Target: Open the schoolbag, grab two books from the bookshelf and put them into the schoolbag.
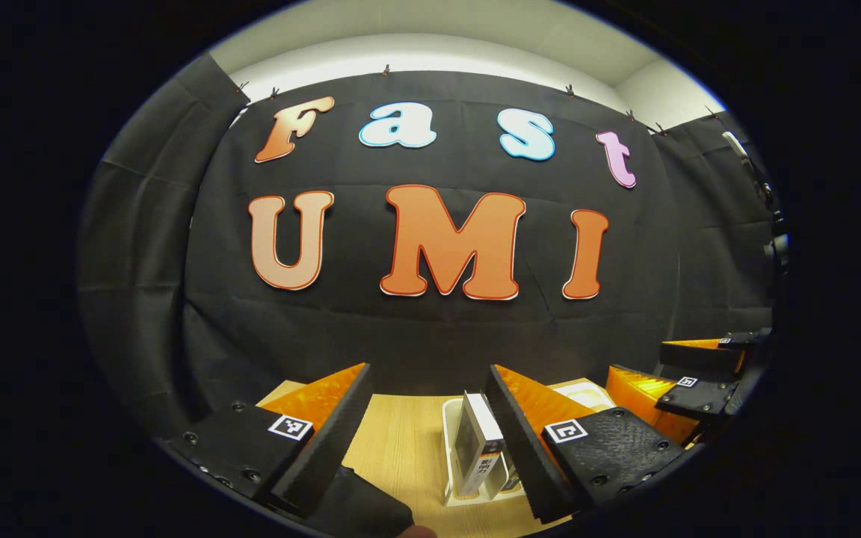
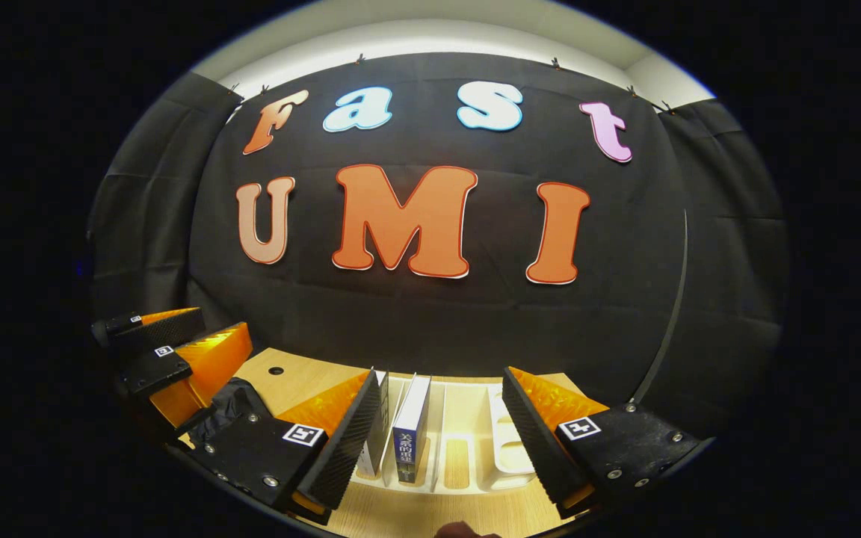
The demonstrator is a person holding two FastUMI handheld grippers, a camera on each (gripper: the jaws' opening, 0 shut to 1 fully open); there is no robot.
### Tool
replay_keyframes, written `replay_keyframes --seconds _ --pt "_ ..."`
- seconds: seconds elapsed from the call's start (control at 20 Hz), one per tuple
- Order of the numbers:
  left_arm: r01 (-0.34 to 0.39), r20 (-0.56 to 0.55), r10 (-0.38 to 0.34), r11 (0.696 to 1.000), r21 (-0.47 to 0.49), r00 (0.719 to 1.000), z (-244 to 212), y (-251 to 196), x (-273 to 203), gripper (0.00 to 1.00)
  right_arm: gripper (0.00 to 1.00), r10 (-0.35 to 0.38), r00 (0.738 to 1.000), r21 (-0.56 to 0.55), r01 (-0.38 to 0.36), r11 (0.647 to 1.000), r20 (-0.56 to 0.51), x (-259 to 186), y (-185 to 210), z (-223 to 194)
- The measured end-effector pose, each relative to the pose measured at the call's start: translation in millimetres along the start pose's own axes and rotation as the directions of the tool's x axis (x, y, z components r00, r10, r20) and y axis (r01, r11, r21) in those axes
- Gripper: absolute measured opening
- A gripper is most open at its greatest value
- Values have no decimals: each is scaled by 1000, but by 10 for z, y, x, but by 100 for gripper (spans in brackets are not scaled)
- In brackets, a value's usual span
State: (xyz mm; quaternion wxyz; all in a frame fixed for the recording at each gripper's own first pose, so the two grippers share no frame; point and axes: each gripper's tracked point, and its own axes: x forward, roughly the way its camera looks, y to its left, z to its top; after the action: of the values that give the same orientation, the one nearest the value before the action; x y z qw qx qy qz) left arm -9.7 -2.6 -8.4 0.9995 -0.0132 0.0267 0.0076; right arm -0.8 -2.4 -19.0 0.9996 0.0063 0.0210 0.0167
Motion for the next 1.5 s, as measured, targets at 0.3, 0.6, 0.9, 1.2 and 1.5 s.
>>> replay_keyframes --seconds 0.3,0.6,0.9,1.2,1.5 --pt "11 19 -12 999 51 1000 35 31 25 95 98 -8 1000 -22 9 1000 22 -43 -27 58" --pt "11 9 -12 993 118 1000 -6 110 9 97 98 -10 1000 -13 11 1000 23 -41 -82 46" --pt "-21 -8 24 952 305 1000 -83 415 -35 98 98 -12 1000 -18 13 1000 26 -24 -103 38" --pt "10 -107 43 890 456 993 -281 625 -197 98 98 -25 999 -39 26 999 35 -1 -144 74" --pt "16 -209 109 855 519 972 -507 796 -358 98 98 -55 997 -154 64 986 59 22 -230 83"
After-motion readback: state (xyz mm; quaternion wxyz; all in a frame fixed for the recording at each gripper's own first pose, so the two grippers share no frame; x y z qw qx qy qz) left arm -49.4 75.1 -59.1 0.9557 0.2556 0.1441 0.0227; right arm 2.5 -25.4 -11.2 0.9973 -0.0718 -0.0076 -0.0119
